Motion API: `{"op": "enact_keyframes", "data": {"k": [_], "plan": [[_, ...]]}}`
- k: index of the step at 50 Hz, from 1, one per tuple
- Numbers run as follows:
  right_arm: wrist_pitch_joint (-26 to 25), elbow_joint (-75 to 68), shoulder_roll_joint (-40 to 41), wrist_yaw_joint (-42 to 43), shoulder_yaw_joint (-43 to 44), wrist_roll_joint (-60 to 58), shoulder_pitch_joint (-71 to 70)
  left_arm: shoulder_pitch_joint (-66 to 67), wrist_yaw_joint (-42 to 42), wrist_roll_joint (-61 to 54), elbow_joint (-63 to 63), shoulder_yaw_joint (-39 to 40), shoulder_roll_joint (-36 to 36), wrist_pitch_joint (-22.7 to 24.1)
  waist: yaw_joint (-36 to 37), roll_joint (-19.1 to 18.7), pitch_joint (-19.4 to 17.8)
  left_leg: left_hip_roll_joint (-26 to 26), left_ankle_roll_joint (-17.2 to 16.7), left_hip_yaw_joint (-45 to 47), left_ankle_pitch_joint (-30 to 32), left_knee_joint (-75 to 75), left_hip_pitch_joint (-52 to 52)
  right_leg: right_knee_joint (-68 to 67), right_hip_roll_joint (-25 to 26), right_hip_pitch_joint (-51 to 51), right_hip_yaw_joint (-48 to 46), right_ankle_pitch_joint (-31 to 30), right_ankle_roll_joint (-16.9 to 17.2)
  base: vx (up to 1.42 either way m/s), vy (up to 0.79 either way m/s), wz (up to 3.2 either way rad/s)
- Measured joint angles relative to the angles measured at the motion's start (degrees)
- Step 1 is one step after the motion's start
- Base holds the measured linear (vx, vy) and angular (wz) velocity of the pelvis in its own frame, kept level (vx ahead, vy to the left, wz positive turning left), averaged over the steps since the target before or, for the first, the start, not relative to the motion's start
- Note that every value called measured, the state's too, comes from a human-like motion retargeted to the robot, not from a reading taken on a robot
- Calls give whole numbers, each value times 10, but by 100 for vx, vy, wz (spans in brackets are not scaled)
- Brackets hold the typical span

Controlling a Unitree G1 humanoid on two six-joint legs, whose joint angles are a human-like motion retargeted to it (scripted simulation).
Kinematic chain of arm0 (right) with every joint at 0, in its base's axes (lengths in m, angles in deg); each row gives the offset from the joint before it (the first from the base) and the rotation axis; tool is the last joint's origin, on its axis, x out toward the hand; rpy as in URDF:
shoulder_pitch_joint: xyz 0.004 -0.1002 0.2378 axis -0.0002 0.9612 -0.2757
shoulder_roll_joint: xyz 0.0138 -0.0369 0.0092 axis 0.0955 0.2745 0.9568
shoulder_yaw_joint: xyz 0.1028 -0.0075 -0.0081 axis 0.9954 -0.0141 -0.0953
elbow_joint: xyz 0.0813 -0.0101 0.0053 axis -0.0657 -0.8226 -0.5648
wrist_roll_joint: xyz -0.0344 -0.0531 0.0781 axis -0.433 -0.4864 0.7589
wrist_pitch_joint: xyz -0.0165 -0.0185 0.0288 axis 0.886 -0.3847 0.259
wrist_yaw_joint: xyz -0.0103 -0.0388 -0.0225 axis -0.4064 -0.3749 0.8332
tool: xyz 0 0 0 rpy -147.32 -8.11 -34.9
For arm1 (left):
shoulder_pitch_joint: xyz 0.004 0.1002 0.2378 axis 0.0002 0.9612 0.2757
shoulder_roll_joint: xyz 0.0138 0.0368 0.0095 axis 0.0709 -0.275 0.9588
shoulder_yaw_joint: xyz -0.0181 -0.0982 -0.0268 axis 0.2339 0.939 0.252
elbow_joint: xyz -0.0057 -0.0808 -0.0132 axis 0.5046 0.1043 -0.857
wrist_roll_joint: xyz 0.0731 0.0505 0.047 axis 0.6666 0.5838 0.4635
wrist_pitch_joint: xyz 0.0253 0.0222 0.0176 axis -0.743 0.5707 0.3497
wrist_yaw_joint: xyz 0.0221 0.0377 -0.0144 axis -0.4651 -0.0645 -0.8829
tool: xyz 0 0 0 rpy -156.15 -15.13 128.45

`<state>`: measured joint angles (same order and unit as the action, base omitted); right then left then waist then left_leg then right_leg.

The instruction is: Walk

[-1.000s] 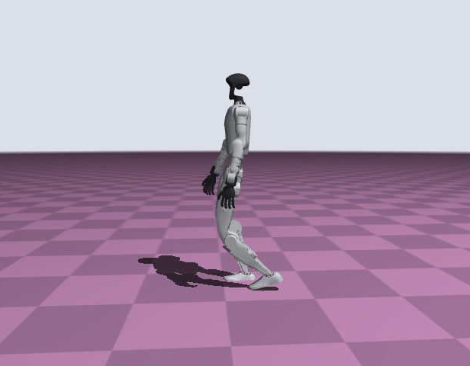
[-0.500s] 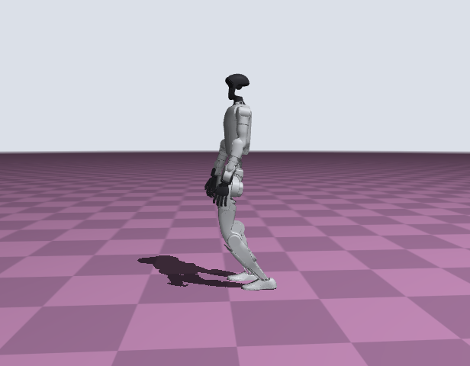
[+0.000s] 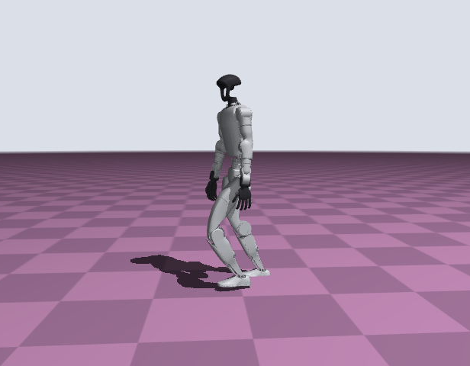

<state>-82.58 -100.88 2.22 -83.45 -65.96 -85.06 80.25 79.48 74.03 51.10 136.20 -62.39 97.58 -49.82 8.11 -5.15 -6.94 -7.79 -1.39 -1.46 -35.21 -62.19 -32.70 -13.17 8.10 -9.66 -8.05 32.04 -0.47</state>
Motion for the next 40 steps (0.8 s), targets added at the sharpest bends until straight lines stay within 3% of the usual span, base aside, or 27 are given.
{"op": "enact_keyframes", "data": {"k": [5, 7, 11, 13, 15, 18, 21, 23, 26, 30, 32, 38, 40], "plan": [[4, 6, 4, 8, -9, -8, 0, 12, 5, -12, 4, 6, 8, -1, 0, 23, 13, 15, 0, 11, 16, 167, -51, -42, -38, 12, -24, 37, 7, 31, 17, 53], [3, 5, 4, 9, -10, -7, -5, 11, 3, -18, 5, 10, 13, -3, -7, 49, 32, 41, 6, 28, 53, 271, -43, -63, -68, 31, -30, 53, 8, 41, 21, 68], [2, 1, 9, 15, -7, 1, 7, 23, 6, -33, 10, 15, 12, -3, -8, 56, 45, 63, 15, 23, 71, 223, -61, -145, -91, 32, -10, 65, 17, 48, 26, 61], [0, -4, 11, 18, -3, 9, 15, 28, 7, -48, 13, 18, 13, -4, -8, 70, 55, 87, 25, 28, 83, 192, -58, -203, -112, 36, 1, 50, 31, 56, 26, 57], [-2, -11, 15, 16, 4, 20, 24, 31, 4, -68, 18, 18, 18, -4, -14, 113, 60, 145, 43, 49, 106, 205, -27, -292, -160, 49, 28, 9, 64, 58, 26, 89], [-5, -15, 18, 7, 11, 33, 36, 36, 2, -86, 15, 19, 21, -3, -32, 153, 69, 214, 74, 48, 97, 203, 4, -443, -210, 86, 59, -94, 89, 54, 22, 105], [-6, -10, 18, -1, 16, 46, 34, 30, 4, -88, 3, 16, 31, -3, -58, 186, 70, 274, 100, 33, 92, 238, 58, -594, -243, 152, 94, -180, 93, 57, 16, 105], [-4, -3, 17, 1, 18, 55, 28, 19, 9, -83, -5, 11, 39, -5, -77, 194, 66, 297, 109, 9, 88, 270, 105, -669, -250, 199, 106, -177, 79, 60, 11, 91], [3, 12, 14, 14, 18, 68, 21, -3, 19, -71, -15, 4, 48, -8, -104, 190, 57, 309, 109, -38, 83, 325, 186, -722, -250, 273, 105, -111, 47, 62, 6, 85], [9, 36, 12, 28, 19, 79, 22, -36, 31, -60, -33, -3, 49, -6, -131, 174, 38, 304, 99, -103, 71, 393, 300, -678, -232, 363, 84, -37, 23, 65, 0, 83], [9, 43, 14, 30, 21, 80, 24, -51, 34, -57, -45, -8, 47, -1, -138, 163, 25, 292, 96, -131, 59, 412, 351, -613, -210, 396, 71, -30, 27, 68, -4, 84], [5, 30, 27, 41, 34, 83, 28, -75, 42, -34, -76, -24, 40, 26, -134, 119, 12, 229, 83, -184, 24, 437, 442, -274, -102, 441, 48, -96, 89, 72, -7, 72], [4, 23, 30, 46, 37, 80, 35, -71, 45, -26, -80, -26, 37, 31, -129, 117, 13, 231, 75, -179, 13, 413, 453, -222, -83, 460, 61, -102, 105, 74, -8, 58]]}}
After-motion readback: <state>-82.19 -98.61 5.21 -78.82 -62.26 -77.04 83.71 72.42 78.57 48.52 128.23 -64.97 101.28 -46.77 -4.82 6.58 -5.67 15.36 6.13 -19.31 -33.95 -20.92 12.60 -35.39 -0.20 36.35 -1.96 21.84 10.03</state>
